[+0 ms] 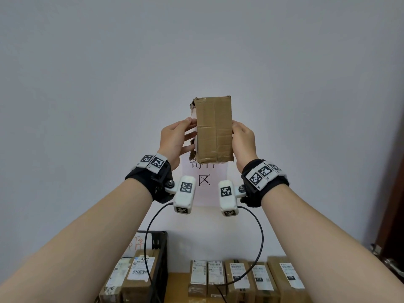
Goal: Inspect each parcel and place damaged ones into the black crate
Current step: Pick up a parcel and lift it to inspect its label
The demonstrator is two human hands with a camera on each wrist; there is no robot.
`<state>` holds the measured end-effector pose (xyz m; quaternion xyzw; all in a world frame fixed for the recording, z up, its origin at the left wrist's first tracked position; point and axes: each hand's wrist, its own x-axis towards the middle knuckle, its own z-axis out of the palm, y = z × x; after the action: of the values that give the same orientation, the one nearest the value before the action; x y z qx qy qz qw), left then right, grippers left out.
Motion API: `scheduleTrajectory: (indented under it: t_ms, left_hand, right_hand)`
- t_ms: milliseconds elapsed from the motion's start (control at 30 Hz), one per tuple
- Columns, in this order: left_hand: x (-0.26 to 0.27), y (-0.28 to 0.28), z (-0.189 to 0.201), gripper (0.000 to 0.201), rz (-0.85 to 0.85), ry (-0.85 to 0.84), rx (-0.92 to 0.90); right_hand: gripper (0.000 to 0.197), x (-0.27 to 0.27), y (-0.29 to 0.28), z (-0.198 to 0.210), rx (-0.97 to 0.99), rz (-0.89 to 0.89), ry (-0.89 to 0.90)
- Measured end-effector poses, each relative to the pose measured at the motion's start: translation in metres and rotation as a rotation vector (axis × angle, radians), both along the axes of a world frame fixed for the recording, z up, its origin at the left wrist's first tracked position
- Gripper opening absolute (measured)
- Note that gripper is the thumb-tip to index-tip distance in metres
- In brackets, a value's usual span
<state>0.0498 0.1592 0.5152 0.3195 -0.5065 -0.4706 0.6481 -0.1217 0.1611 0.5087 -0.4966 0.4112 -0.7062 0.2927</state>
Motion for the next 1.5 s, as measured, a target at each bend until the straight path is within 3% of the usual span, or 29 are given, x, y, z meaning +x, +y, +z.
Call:
scheduleTrajectory:
  t_ms: [367,600,733,967,1500]
  left_hand:
    - [-0.001,-0.002,0.000,0.028,-0.057,0.034,0.034]
    - [-0.004,-0.002,0.004,0.047,-0.027,-0.136,0.084]
    - [-0.005,-0.001,-0.001,0.034,0.005,-0.151,0.034]
    - [-0.003,0.001,-0.002,0.040,0.000,-0.110,-0.026]
    - [0.001,0.006,0.001,0.038,0.001,-0.098,-0.032]
  right_hand:
    - [0.026,-0.001,-0.004,-0.001,0.016,0.020,-0.039]
    - [0.032,0.000,0.000,0.004,-0.012,0.045,-0.028]
    - [0.031,0.001,0.001,0.005,-0.034,0.037,-0.014]
    - [0.019,0.001,-0.008,0.002,-0.039,0.015,-0.020]
    - [0.021,0.009,0.005,0.006,-0.033,0.017,-0.024]
